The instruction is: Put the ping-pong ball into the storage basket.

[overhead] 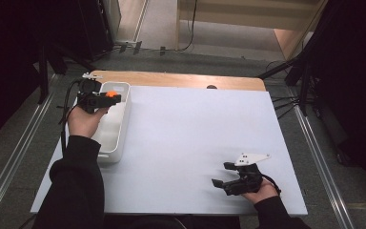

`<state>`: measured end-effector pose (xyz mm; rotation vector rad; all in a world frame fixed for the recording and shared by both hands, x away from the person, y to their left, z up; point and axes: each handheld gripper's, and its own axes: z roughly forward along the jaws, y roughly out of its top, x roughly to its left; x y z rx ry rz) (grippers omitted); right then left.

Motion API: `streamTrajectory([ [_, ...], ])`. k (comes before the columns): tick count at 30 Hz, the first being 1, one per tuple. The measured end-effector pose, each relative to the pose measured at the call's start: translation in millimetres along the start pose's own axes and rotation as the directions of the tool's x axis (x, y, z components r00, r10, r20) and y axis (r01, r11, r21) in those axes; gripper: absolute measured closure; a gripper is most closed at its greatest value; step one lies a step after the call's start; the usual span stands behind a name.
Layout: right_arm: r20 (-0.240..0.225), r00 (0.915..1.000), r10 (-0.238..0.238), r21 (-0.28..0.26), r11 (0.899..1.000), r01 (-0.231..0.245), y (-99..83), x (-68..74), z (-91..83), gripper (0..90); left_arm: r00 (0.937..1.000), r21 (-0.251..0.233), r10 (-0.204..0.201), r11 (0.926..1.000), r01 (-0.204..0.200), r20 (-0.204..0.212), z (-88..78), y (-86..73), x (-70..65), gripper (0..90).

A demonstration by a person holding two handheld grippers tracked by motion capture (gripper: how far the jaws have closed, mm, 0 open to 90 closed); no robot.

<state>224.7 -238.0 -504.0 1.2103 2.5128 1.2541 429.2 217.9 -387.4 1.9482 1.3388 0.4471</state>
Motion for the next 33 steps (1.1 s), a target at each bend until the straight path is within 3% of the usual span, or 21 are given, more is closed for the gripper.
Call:
streamTrajectory([
  [33, 0.001, 1.0000, 0.006, 0.003, 1.000, -0.006, -0.7, 0.3, -0.9, 14.6, 0.9991, 0.021, -0.021, 0.9995, 0.022, -0.036, 18.1, -10.4, 7.1, 50.2],
])
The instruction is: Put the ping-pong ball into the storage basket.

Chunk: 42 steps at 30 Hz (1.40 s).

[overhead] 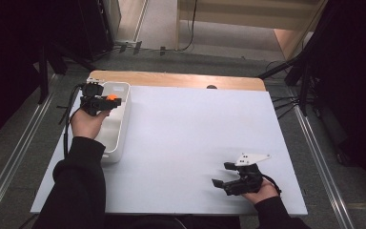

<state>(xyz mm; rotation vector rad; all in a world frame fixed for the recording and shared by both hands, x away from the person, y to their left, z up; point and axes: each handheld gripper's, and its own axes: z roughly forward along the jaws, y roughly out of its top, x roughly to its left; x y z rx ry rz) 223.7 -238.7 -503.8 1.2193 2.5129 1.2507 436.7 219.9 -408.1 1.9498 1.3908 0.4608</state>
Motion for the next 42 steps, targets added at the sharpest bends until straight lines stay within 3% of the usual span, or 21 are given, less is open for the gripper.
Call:
streamTrajectory([
  [4, 0.000, 1.0000, 0.000, -0.001, 1.000, 0.000, 0.0, 0.0, 0.0, 14.6, 1.0000, -0.016, 0.002, 0.9999, -0.002, 0.006, -1.6, 0.6, 0.2, 45.5],
  [7, -0.001, 1.0000, 0.000, -0.001, 1.000, 0.000, 0.0, 0.1, -0.1, 14.6, 0.9987, -0.031, -0.016, 0.9994, 0.017, 0.048, -4.0, 2.5, 2.2, 31.4],
  [11, 0.001, 1.0000, 0.000, 0.001, 1.000, 0.000, -0.1, 0.0, -0.1, 14.6, 0.9995, -0.037, -0.002, 0.9993, 0.003, 0.032, -9.3, 5.6, 0.3, 25.2],
  [15, 0.001, 1.0000, -0.001, -0.001, 1.000, 0.001, 0.0, 0.1, 0.1, 14.6, 0.9984, -0.051, -0.012, 0.9986, 0.015, 0.056, -13.5, 7.9, -0.8, 24.9],
  [26, -0.003, 1.0000, -0.006, -0.001, 1.000, 0.006, 0.6, -0.6, 0.7, 14.6, 0.9951, -0.064, 0.025, 0.9978, -0.019, 0.095, -22.9, 12.3, -8.3, 24.9],
  [33, 0.000, 1.0000, -0.001, 0.000, 1.000, 0.001, 0.1, 0.1, 0.2, 14.6, 0.9890, -0.055, 0.057, 0.9972, -0.050, 0.137, -26.1, 16.0, -18.7, 24.9],
  [42, 0.005, 1.0000, -0.003, -0.001, 1.000, 0.003, -1.2, -0.6, -0.9, 14.6, 0.9767, -0.040, 0.086, 0.9960, -0.079, 0.197, -25.3, 18.3, -30.0, 25.0],
])
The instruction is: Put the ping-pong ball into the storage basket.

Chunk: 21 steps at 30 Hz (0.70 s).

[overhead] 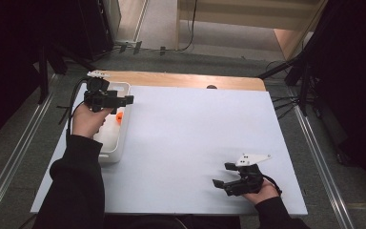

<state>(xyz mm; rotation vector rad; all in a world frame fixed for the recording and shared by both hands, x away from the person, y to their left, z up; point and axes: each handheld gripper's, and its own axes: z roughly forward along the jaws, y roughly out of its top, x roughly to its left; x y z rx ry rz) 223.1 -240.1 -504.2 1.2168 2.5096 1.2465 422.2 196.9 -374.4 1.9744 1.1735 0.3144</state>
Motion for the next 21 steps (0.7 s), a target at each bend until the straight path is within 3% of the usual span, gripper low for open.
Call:
streamTrajectory([
  [7, 0.000, 1.0000, -0.001, 0.000, 1.000, 0.001, -0.1, -0.1, 0.0, 14.5, 0.9991, 0.000, 0.026, 0.9997, -0.026, 0.034, 0.6, 0.7, -5.4, 25.2],
  [10, 0.000, 1.0000, 0.001, 0.001, 1.000, -0.001, 0.0, 0.1, 0.1, 14.6, 0.9948, -0.003, 0.019, 0.9998, -0.019, 0.100, 2.6, 0.1, -7.0, 25.2],
  [21, -0.004, 1.0000, 0.000, 0.004, 1.000, 0.000, 0.8, 0.7, 0.9, 14.5, 0.9914, 0.024, 0.067, 0.9973, -0.070, 0.113, 8.4, -0.8, -20.3, 25.3],
])
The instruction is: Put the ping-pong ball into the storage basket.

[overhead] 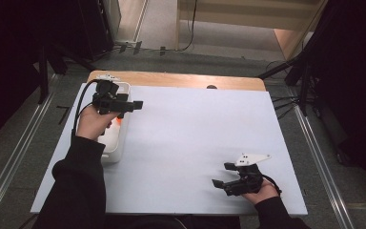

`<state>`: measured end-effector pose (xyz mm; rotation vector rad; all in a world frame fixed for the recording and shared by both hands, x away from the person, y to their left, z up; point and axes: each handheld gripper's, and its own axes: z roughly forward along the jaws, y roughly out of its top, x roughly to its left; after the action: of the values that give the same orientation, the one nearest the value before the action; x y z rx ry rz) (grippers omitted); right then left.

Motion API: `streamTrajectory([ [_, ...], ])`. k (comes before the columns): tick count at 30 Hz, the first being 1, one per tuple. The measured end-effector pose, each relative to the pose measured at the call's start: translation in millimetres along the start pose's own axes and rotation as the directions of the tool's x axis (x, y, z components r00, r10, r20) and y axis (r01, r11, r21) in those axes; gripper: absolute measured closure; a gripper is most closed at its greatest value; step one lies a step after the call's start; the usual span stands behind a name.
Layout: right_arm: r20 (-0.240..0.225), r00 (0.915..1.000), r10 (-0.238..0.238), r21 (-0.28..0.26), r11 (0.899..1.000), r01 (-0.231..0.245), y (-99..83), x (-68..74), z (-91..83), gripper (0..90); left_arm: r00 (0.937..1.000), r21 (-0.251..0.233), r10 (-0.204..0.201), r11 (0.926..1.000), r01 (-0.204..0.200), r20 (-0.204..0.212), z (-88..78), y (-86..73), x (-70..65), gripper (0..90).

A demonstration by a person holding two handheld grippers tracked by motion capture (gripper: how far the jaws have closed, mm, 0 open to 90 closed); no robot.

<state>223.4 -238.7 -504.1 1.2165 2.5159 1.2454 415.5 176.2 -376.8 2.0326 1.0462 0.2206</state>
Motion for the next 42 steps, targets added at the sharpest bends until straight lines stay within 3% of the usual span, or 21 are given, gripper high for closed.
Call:
streamTrajectory([
  [19, 0.010, 0.9999, 0.004, -0.009, 1.000, -0.004, -0.9, -0.3, -2.0, 14.6, 0.9979, 0.036, 0.058, 0.9976, -0.059, 0.030, 15.6, -2.8, -16.4, 25.3],
  [22, 0.008, 1.0000, 0.003, -0.010, 1.000, -0.003, -0.8, -0.3, -1.8, 14.6, 0.9976, 0.029, 0.049, 0.9983, -0.051, 0.048, 15.5, -4.2, -18.8, 25.3],
  [32, 0.015, 0.9999, 0.002, -0.007, 1.000, -0.002, -0.7, -1.2, -0.9, 14.6, 0.9951, 0.043, 0.073, 0.9962, -0.076, 0.068, 16.5, -9.6, -28.9, 25.3],
  [42, 0.012, 0.9999, 0.012, 0.000, 1.000, -0.012, -1.5, -1.3, -1.0, 14.5, 0.9950, 0.047, 0.071, 0.9961, -0.074, 0.070, 17.2, -20.0, -36.9, 25.3],
])
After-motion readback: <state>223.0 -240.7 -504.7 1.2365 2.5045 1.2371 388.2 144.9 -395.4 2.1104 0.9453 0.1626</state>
